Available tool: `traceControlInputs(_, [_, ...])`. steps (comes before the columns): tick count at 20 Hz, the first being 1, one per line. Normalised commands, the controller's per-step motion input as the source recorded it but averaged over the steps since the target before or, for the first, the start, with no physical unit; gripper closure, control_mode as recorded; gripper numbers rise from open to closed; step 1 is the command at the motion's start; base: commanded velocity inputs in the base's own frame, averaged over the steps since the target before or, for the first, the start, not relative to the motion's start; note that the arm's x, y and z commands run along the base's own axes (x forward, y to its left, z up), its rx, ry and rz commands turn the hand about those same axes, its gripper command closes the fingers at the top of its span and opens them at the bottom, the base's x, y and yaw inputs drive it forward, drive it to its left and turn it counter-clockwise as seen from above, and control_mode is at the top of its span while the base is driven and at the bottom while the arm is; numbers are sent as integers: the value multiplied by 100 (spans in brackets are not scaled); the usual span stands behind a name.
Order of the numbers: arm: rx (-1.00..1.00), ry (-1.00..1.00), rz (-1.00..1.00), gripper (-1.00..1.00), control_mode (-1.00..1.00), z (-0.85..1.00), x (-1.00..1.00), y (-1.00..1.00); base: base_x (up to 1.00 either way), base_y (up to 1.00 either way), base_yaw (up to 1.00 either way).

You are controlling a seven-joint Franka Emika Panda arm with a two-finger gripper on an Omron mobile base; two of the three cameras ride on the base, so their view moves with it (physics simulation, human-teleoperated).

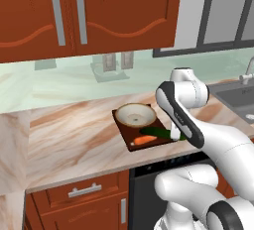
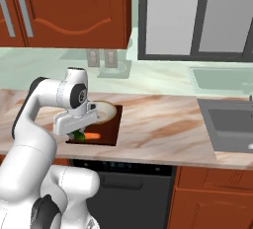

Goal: Place the two vegetables and bowl onto the tray for setting up a vegetable dip station.

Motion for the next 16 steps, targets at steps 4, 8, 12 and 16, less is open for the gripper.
traceControlInputs(4, [0, 0, 0, 100, 100, 0, 0, 0, 30, 10, 0])
traceControlInputs(8, [0, 0, 0, 100, 100, 0, 0, 0, 31, 12, 0])
traceControlInputs(12, [0, 0, 0, 100, 100, 0, 0, 0, 33, 14, 0])
traceControlInputs(16, [0, 0, 0, 100, 100, 0, 0, 0, 31, 16, 0])
